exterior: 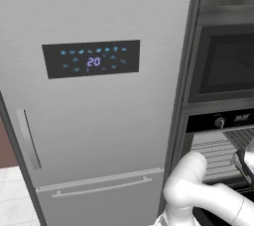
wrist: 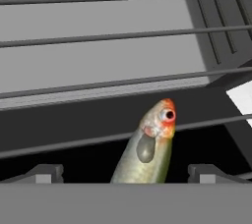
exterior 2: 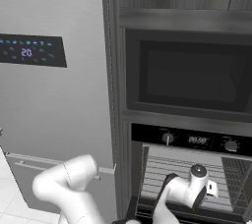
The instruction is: Take the fish from the oven and place it on the plate on the counter.
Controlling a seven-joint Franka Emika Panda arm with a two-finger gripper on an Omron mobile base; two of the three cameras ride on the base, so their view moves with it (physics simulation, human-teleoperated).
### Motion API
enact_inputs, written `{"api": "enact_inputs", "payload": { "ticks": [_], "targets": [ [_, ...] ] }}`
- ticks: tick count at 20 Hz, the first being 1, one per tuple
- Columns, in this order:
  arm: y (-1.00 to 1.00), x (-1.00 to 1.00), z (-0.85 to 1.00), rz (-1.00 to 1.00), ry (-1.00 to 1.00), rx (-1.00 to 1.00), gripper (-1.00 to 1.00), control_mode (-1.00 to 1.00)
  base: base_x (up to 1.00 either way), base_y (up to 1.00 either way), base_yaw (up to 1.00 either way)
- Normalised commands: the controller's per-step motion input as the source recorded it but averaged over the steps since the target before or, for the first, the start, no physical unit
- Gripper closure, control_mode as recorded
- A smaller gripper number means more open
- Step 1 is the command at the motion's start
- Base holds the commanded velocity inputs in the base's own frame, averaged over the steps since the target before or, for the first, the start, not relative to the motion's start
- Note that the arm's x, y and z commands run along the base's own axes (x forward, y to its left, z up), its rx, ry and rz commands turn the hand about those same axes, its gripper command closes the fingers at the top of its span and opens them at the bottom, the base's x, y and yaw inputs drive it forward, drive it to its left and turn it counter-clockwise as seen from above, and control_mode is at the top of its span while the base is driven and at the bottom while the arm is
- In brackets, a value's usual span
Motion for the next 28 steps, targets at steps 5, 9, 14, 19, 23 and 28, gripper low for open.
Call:
{"api": "enact_inputs", "payload": {
  "ticks": [5,9,14,19,23,28],
  "targets": [
    [-0.25,0.04,-0.16,0.00,0.00,0.00,-1.00,-1.00,0.00,0.00,0.00],
    [-0.21,0.00,-0.25,0.00,0.03,0.00,-1.00,-1.00,0.00,0.00,0.00],
    [-0.14,0.00,-0.44,0.00,0.10,-0.01,-1.00,-1.00,0.00,0.00,0.00],
    [0.00,0.00,-0.66,0.00,0.10,-0.04,-1.00,-1.00,0.00,0.00,0.00],
    [-0.03,-0.11,-0.38,-0.01,0.06,0.00,1.00,-1.00,0.00,0.00,0.00],
    [-0.05,-0.32,-0.43,0.00,0.00,0.00,1.00,-1.00,0.00,0.00,0.00]
  ]
}}
